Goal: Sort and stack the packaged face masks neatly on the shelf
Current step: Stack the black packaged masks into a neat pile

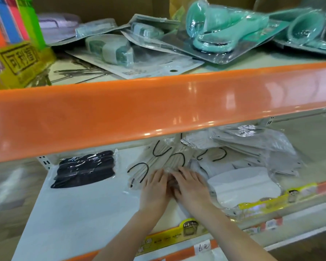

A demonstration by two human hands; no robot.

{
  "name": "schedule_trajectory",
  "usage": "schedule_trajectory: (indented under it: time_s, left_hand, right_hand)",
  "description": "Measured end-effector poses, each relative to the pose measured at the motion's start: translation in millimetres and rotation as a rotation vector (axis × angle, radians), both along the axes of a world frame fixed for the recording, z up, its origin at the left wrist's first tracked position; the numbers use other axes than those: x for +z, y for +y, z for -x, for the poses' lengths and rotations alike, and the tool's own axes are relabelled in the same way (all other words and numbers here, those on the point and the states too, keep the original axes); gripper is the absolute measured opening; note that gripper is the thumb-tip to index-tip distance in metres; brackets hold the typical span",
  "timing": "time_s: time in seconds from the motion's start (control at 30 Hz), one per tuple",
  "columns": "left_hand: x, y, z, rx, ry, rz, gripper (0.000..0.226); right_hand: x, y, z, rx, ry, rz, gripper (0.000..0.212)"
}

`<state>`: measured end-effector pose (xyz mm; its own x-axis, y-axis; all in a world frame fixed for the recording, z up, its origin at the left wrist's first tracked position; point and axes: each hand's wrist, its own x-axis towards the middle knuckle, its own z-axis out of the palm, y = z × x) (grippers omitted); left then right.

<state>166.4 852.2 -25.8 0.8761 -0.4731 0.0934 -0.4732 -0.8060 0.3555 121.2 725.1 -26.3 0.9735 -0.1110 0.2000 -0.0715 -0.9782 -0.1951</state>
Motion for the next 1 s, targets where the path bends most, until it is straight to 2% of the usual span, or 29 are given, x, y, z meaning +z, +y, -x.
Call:
schedule_trajectory:
  time_s: [0.1, 0.23, 0.43, 0.57, 0.67, 0.73, 0.8, 0.9, 1.0]
  left_hand:
    - [-2.4, 5.4, -0.7, 0.028, 0.009, 0.006, 0.048]
    - [-2.5, 7.3, -3.5, 0.038, -0.002, 0.083, 0.041]
    - [2.8, 10.6, -4.3, 0.028, 0.020, 0.189, 0.038]
    - [4.6, 16.7, -3.9, 0.024, 0.013, 0.218, 0.050]
    - [7.4, 19.2, -4.5, 0.042, 0.031, 0.318, 0.050]
    - [10.3, 18.9, -7.3, 0.079, 0.005, 0.415, 0.046]
    - [13.8, 16.1, -12.0, 0.081, -0.053, 0.477, 0.045]
    - [25.9, 9.7, -14.6, -0.013, -0.129, 0.522, 0.056]
    - [40.6, 5.7, -13.2, -0.038, -0.050, 0.568, 0.053]
  right_hand:
    - [-0.9, -3.3, -4.2, -0.045, 0.015, 0.047, 0.053]
    - [7.9, -4.6, -14.3, -0.004, 0.076, 0.106, 0.046]
    - [0.3, -6.5, -30.9, 0.027, -0.051, 0.191, 0.032]
    - [5.3, -6.0, -41.5, 0.068, -0.134, 0.240, 0.030]
    - [9.8, -10.0, -42.9, 0.084, -0.257, 0.129, 0.008]
    - [16.9, -13.0, -40.3, 0.061, -0.332, 0.012, 0.022]
    - [27.3, -18.5, -38.2, 0.038, -0.421, -0.092, 0.024]
    - [41.9, -30.4, -34.8, 0.043, -0.555, -0.225, 0.026]
    - [51.0, -41.8, -31.2, 0.096, -0.695, -0.198, 0.026]
